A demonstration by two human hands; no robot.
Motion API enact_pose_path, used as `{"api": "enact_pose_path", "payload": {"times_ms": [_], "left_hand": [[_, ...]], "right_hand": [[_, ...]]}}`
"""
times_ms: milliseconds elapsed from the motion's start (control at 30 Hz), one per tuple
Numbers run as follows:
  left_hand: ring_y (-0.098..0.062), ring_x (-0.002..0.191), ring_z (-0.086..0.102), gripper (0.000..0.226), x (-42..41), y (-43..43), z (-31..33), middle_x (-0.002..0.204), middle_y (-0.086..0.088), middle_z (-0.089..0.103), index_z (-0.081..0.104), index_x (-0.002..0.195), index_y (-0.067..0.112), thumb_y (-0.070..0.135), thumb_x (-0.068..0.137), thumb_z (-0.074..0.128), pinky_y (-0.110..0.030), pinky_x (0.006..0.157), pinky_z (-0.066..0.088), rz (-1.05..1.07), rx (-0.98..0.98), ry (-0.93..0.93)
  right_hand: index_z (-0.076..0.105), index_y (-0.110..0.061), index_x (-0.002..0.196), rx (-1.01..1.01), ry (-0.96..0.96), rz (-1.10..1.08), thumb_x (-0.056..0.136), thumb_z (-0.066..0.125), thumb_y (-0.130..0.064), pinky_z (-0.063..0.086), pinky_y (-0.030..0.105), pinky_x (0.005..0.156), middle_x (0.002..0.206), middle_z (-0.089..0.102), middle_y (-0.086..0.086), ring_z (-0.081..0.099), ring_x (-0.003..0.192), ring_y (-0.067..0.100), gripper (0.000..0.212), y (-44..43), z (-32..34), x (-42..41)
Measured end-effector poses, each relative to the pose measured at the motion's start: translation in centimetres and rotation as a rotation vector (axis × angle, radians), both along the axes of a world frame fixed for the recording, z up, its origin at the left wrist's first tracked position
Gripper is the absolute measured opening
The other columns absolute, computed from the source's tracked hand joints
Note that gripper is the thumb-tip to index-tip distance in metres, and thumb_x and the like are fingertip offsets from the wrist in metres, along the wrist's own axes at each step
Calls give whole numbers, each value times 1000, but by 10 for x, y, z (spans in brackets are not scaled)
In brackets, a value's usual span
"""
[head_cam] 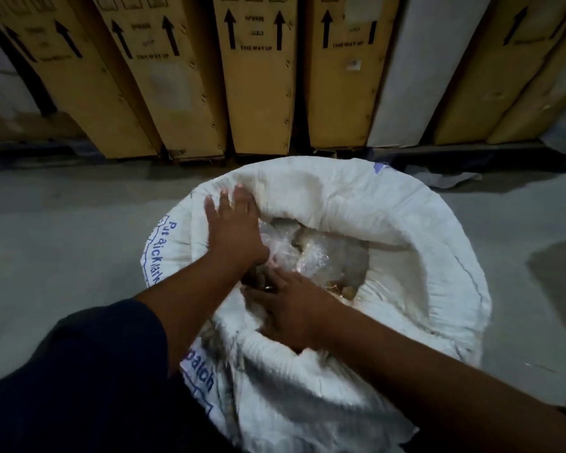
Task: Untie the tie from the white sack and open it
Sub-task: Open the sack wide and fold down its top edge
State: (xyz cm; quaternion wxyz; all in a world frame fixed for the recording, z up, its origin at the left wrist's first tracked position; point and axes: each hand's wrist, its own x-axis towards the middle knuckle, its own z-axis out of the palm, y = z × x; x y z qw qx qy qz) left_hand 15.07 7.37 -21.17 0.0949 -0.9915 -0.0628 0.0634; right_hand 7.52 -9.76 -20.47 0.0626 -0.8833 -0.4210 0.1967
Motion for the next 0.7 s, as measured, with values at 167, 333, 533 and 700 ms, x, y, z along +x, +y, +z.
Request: {"api": "enact_pose_path", "payload": {"times_ms": [167,333,533,700], "left_hand": [[-39,162,-5,96,-70,0,24,175,-17,-12,-6,167,8,51,101,50,-58,127,-9,-303,243,78],[-34,162,-13,94,-103,35,46,175,-11,-17,-2,168,24,58,97,49,-60,125,-16,-297,261,201],[-40,159,-20,99,-127,34,71,174,-15,-16,-10,168,17,75,98,28,-68,123,-14,-111,456,316],[-20,161,-19,116,-142,52,84,173,-2,-20,-14,164,24,97,82,22,-76,108,-26,-26,761,171]], "right_hand": [[50,-30,150,77,-154,149,92,47,-49,35,51,112,148,56,3,47,135,29,61,14,6,-41],[61,-28,138,64,-390,47,94,47,-50,34,48,111,137,65,0,58,131,24,51,-38,26,-23],[14,-31,166,-547,-388,-480,68,-3,-90,-15,63,118,174,10,9,6,160,34,116,-159,51,-9],[15,-30,166,-730,-395,-620,57,-5,-98,-1,50,128,174,1,13,2,160,34,130,-223,77,-11]]}}
